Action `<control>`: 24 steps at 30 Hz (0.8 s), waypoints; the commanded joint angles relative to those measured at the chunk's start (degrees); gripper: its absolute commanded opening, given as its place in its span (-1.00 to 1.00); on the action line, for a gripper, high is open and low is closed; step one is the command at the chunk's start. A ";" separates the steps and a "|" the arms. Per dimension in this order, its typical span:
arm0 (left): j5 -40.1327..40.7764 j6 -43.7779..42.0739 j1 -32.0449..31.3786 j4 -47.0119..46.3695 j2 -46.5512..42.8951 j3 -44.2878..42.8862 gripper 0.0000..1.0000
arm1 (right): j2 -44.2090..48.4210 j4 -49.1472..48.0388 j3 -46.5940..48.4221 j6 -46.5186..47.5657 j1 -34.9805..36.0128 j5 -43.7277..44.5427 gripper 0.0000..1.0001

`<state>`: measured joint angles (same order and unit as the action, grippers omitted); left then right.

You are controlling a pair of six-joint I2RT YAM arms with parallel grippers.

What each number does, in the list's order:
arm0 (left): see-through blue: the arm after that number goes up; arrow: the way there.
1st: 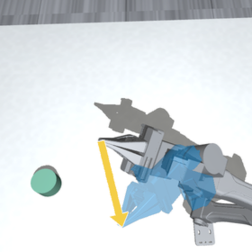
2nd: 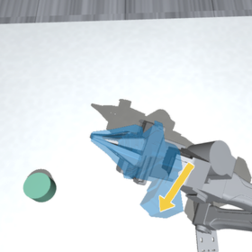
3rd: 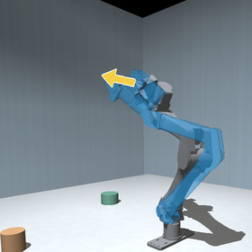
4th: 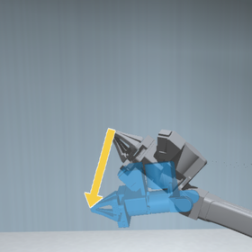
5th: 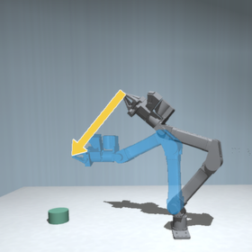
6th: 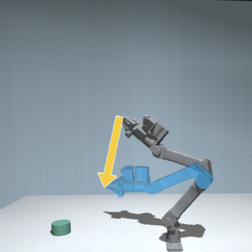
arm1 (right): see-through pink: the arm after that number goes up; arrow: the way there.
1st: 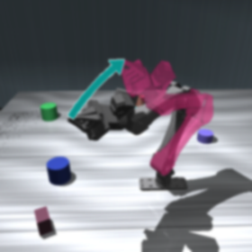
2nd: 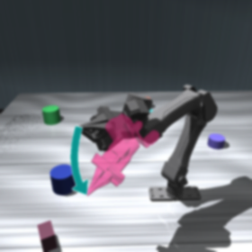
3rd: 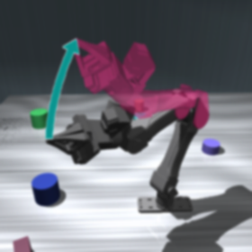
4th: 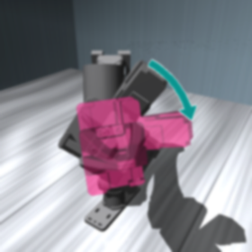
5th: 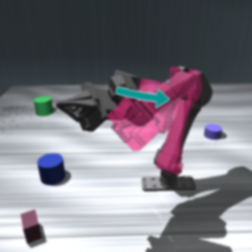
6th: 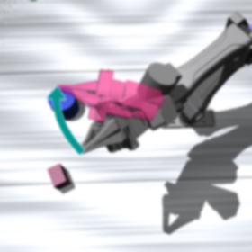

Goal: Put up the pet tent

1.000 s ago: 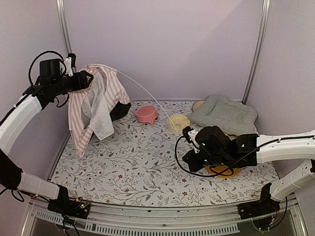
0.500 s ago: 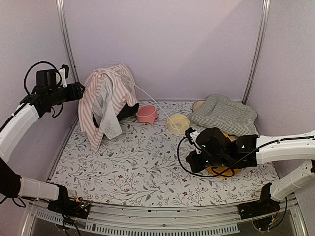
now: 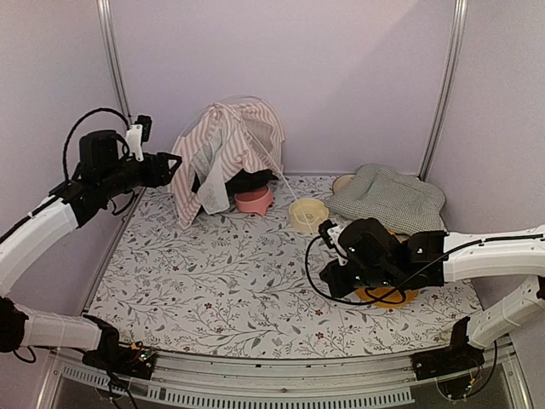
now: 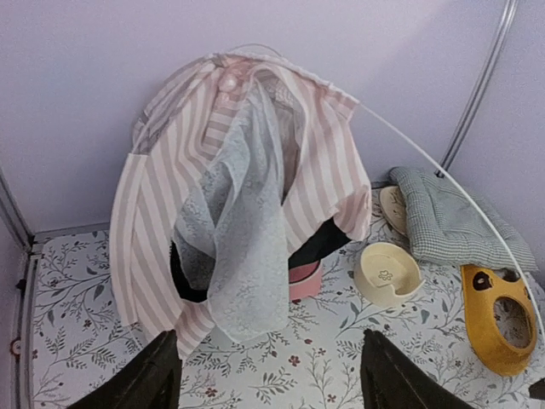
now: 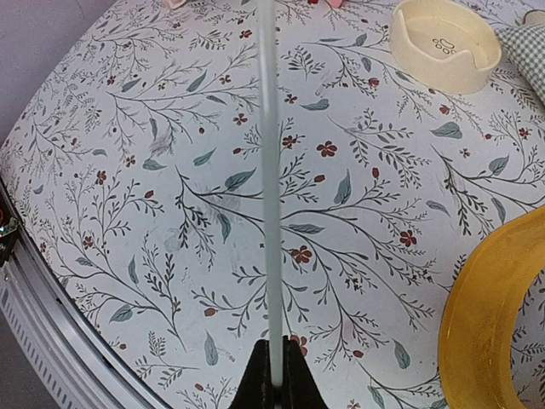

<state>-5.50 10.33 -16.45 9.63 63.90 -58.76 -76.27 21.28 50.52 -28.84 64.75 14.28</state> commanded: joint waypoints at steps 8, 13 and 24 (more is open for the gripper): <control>7.10 -1.94 -12.79 -20.72 21.28 -9.98 0.41 | -1.09 -0.05 5.27 0.48 -0.20 -1.63 -1.00; 10.95 1.87 -14.57 -21.24 26.75 -14.06 0.38 | -1.53 0.40 6.72 -0.12 0.00 -2.04 -1.00; 15.49 5.54 -18.54 -20.75 32.60 -15.68 0.37 | -2.12 2.01 9.19 0.01 -0.04 -1.67 -1.00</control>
<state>7.75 14.22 -32.14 -9.56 95.72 -74.52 -77.95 24.18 57.45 -28.73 64.77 11.77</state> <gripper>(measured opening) 0.687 0.022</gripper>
